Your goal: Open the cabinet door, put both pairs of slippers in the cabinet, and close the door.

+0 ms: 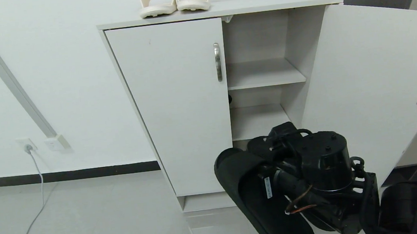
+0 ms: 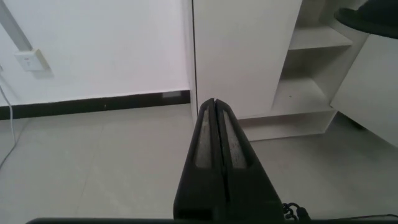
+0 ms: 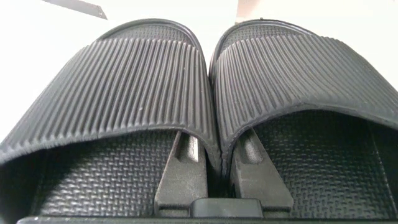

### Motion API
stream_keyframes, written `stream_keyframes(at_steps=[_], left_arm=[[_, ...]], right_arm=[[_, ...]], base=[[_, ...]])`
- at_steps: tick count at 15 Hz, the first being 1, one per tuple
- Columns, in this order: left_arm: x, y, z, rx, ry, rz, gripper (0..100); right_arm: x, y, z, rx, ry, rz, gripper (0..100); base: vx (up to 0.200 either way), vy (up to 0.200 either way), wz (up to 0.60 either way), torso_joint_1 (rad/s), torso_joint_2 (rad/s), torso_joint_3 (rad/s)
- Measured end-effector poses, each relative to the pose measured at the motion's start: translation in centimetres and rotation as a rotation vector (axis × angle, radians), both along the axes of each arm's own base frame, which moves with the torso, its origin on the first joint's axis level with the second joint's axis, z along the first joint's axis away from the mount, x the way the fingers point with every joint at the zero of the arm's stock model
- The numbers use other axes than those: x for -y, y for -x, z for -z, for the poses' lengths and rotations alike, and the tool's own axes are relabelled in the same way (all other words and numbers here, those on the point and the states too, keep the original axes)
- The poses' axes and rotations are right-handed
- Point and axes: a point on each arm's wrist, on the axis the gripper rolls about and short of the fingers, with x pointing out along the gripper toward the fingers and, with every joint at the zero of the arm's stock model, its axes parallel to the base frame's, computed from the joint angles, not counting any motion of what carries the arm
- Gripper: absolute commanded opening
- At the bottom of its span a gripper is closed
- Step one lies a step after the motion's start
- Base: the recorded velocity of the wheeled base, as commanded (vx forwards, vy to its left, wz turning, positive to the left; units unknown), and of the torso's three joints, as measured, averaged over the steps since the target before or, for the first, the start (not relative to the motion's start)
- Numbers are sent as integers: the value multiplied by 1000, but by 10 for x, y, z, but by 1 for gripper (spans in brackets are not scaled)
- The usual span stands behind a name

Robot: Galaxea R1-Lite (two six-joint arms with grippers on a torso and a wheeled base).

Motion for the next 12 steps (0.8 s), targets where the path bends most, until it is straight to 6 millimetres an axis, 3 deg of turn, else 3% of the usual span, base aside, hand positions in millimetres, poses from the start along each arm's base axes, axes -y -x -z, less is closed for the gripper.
stream_keyframes(at_steps=[3,8,12], left_arm=[[0,0,0,0,0,0,0],[0,0,0,0,1,-1,0],[0,0,0,0,1,-2,0]], right_arm=[[-7,-3,0,14,-17,3,0],[-31,-36,2,76,-27,231,0],[-49,-55,13,104,-25,354,0]], base=[[0,0,0,0,0,0],[0,0,0,0,0,0],[0,-200,0,4,0,1]])
